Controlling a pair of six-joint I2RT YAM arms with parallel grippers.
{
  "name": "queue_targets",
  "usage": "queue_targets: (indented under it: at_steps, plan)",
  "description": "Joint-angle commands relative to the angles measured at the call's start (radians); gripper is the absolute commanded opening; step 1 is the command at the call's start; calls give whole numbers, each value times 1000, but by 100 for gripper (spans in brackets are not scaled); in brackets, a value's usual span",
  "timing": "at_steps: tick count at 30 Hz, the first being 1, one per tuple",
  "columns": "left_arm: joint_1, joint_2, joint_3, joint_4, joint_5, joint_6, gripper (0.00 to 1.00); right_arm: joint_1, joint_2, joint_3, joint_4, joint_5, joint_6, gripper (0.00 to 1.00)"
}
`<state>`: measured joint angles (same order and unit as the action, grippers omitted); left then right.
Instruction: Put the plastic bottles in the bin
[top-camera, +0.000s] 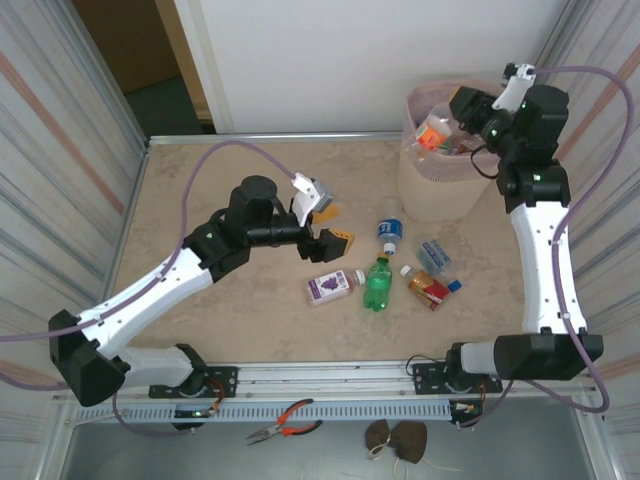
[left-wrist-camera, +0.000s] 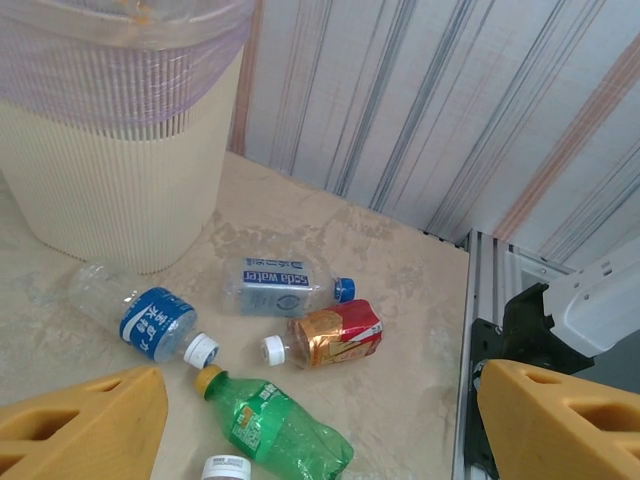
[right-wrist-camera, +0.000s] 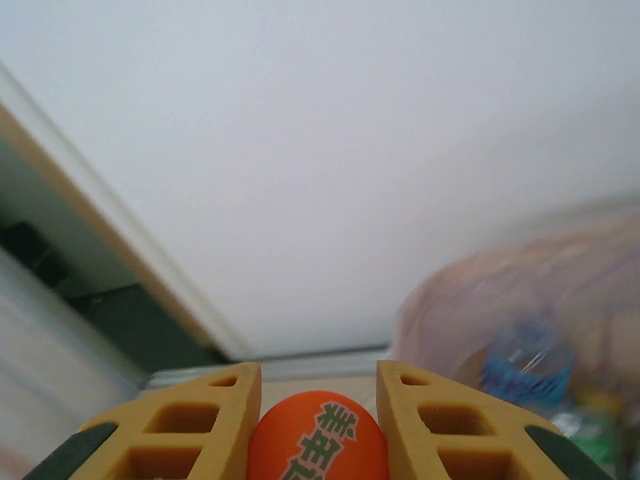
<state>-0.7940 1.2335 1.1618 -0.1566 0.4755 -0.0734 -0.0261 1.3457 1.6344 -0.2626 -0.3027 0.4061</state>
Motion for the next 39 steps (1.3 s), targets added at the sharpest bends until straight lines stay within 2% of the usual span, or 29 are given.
queue_targets:
  at_steps: [1,5,8,11,14,24,30,36,39]
  plan:
    - [-6,-51,-25,-8,-41,17,81,-12,52,72,119,71,-238,28]
    - [1,-66,-51,0,-67,14,82,-21,137,91,228,66,-533,25]
    - [9,-70,-48,-22,-63,15,82,-26,195,85,300,-22,-730,24]
    - [16,-69,-42,-42,-60,21,82,-27,265,122,296,-53,-907,26]
    - [21,-66,-26,-75,-56,30,83,-28,343,187,257,-16,-1011,27]
    - [44,-74,-57,-108,-56,23,83,-32,520,203,308,82,-1238,26]
    - [46,-63,-41,-122,-55,21,83,-41,563,137,375,150,-1363,28]
    - [49,-58,-28,-134,-53,23,83,-42,595,104,381,156,-1385,41]
    - [48,-62,-25,-136,-49,14,83,-31,577,83,396,177,-1375,55]
